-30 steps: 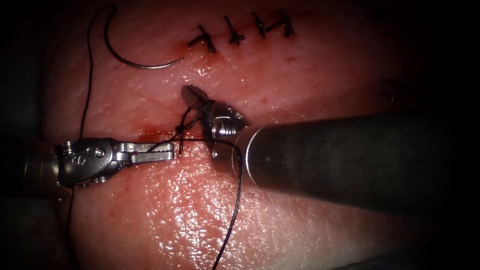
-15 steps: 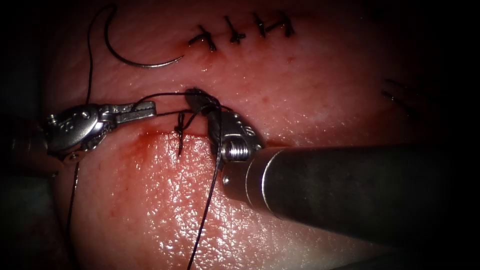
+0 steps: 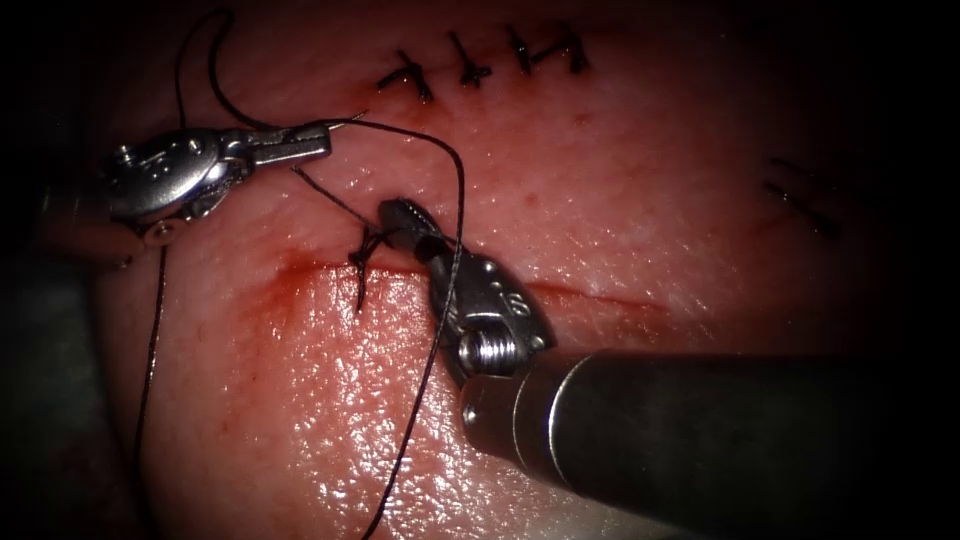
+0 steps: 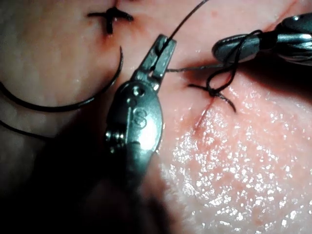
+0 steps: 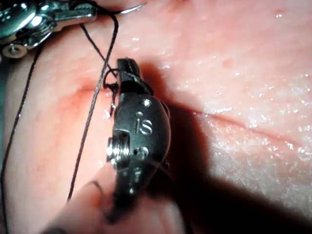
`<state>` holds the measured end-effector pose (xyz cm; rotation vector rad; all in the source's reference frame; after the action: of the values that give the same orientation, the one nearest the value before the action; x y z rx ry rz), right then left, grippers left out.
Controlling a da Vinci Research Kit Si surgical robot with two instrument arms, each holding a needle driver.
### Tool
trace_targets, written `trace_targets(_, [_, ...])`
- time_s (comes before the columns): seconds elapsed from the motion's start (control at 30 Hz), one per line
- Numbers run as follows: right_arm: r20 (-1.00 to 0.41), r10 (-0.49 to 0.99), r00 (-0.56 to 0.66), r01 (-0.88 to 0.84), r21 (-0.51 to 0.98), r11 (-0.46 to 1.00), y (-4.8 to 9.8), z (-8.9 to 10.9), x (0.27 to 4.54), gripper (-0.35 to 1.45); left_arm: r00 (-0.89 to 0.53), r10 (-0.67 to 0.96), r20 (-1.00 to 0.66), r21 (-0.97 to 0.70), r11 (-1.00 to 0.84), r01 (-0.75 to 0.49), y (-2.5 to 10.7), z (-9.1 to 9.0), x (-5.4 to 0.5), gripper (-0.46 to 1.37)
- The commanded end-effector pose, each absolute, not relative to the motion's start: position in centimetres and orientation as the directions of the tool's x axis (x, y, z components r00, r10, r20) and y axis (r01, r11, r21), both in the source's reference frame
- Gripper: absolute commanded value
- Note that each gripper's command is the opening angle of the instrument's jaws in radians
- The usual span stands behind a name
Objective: Wound Closure
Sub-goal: Pull down with right driver and up using left jaws
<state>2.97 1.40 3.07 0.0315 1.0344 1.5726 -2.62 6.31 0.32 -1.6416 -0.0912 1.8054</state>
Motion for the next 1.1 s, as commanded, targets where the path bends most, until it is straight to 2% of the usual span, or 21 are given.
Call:
trace_targets(0.03, [-0.504,0.809,-0.302,-0.778,0.621,0.097,1.4,3.1,2.96,-0.35,0.023,0.517,-0.855,-0.476,-0.768,-0.428,6.4,0.3,-2.62,-0.35])
trace_targets(0.8, [-0.515,0.833,-0.202,-0.694,0.676,0.249,0.9,3.1,3.02,-0.35,-0.147,0.446,-0.883,-0.336,-0.819,-0.466,7.2,0.6,-2.84,-0.35])
trace_targets(1.1, [-0.487,0.867,-0.105,-0.630,0.707,0.321,0.8,3.0,3.04,-0.35,-0.205,0.403,-0.892,-0.271,-0.839,-0.472,7.4,0.7,-2.93,-0.35])
